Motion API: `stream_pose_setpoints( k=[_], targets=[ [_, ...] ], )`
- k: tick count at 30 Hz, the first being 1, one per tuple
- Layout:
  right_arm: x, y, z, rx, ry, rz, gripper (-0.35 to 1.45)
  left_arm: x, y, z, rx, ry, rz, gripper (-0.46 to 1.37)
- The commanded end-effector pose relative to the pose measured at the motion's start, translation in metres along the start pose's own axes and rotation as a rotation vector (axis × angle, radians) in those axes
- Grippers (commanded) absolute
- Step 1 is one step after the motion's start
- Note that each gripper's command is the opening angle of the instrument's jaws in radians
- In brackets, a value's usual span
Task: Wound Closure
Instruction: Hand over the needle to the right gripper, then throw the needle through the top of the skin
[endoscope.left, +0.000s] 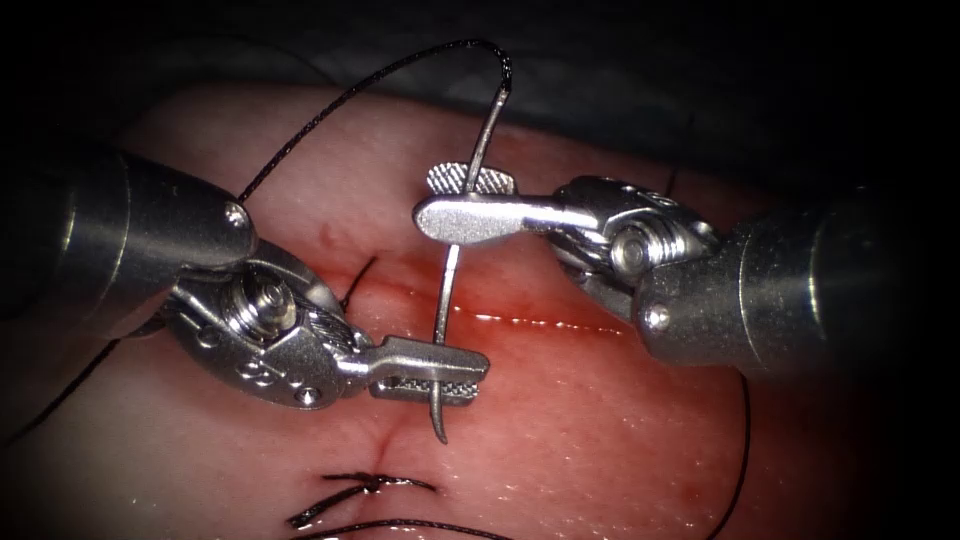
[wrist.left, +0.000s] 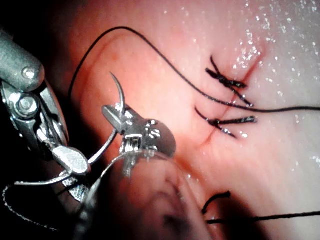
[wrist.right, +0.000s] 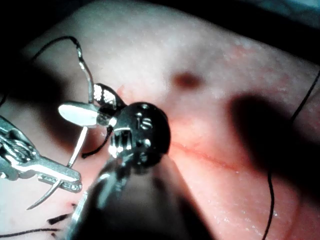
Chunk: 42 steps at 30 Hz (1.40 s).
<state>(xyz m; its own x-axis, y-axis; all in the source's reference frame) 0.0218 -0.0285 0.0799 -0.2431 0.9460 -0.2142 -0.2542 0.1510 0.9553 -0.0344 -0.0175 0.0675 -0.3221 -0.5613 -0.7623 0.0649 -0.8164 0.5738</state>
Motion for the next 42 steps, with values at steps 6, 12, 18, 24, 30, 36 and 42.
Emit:
stream_pose_setpoints(
  k=[6, 12, 18, 24, 30, 36, 42],
  targets=[
    [0.0, -0.0002, 0.0001, -0.005, -0.006, 0.0, -0.12, 0.0001, 0.0, 0.0, -0.009, 0.002, 0.0, -0.35],
    [0.0001, -0.0003, 0.0001, -0.016, -0.018, 0.024, -0.35, 0.0002, 0.0, 0.0001, -0.009, 0.005, 0.0, -0.35],
    [0.0005, 0.0, 0.0001, -0.042, -0.027, 0.022, -0.35, 0.0002, 0.0, 0.0002, -0.011, 0.013, 0.0, -0.35],
    [0.0008, 0.0003, 0.0, -0.043, -0.026, 0.004, -0.35, 0.0003, -0.0003, 0.0007, 0.023, 0.029, -0.126, 1.08],
    [0.0012, 0.0007, -0.0006, -0.039, -0.016, -0.108, -0.35, 0.0002, -0.0007, 0.0007, 0.067, -0.011, -0.179, 1.14],
    [0.0022, 0.0013, -0.002, -0.05, 0.018, -0.207, -0.35, -0.0004, -0.0006, 0.0003, 0.081, -0.02, -0.251, 1.06],
    [0.0036, 0.0015, -0.0039, -0.082, 0.055, -0.27, -0.35, -0.0013, -0.0001, 0.0001, 0.056, -0.061, -0.333, 0.91]
  ],
)
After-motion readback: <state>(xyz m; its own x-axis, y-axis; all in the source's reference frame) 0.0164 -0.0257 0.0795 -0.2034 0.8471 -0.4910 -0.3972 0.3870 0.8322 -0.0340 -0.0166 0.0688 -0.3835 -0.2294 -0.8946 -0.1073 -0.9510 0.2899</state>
